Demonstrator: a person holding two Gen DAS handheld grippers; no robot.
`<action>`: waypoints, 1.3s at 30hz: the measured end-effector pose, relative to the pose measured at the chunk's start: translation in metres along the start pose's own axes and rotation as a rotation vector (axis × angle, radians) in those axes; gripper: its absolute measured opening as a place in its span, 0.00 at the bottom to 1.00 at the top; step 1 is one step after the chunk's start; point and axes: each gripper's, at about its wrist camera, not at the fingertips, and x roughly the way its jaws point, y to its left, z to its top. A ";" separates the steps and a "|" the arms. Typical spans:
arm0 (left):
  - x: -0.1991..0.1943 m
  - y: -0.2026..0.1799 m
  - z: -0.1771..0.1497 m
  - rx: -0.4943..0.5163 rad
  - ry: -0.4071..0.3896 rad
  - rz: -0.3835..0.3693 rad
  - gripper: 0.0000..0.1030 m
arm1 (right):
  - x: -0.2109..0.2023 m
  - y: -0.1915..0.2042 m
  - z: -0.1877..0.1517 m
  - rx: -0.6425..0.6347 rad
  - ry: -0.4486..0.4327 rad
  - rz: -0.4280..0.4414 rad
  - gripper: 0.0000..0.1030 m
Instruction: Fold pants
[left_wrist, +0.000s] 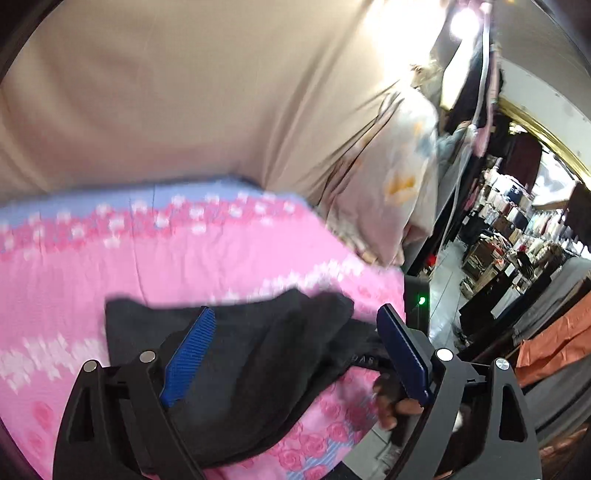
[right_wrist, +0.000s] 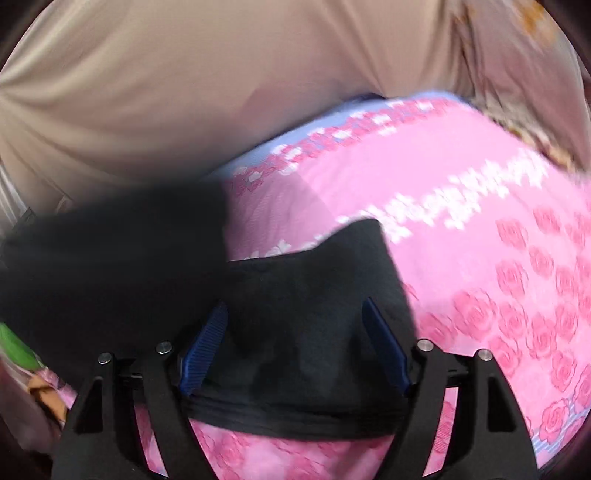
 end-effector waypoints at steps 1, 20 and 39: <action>-0.001 0.009 -0.005 -0.035 -0.002 0.003 0.84 | -0.001 -0.009 -0.005 0.005 -0.002 0.024 0.70; -0.047 0.125 -0.050 -0.346 -0.072 0.255 0.84 | 0.001 -0.083 -0.003 0.116 0.179 0.706 0.91; -0.016 0.124 -0.073 -0.324 0.022 0.193 0.84 | -0.026 0.043 -0.010 -0.206 0.085 0.318 0.12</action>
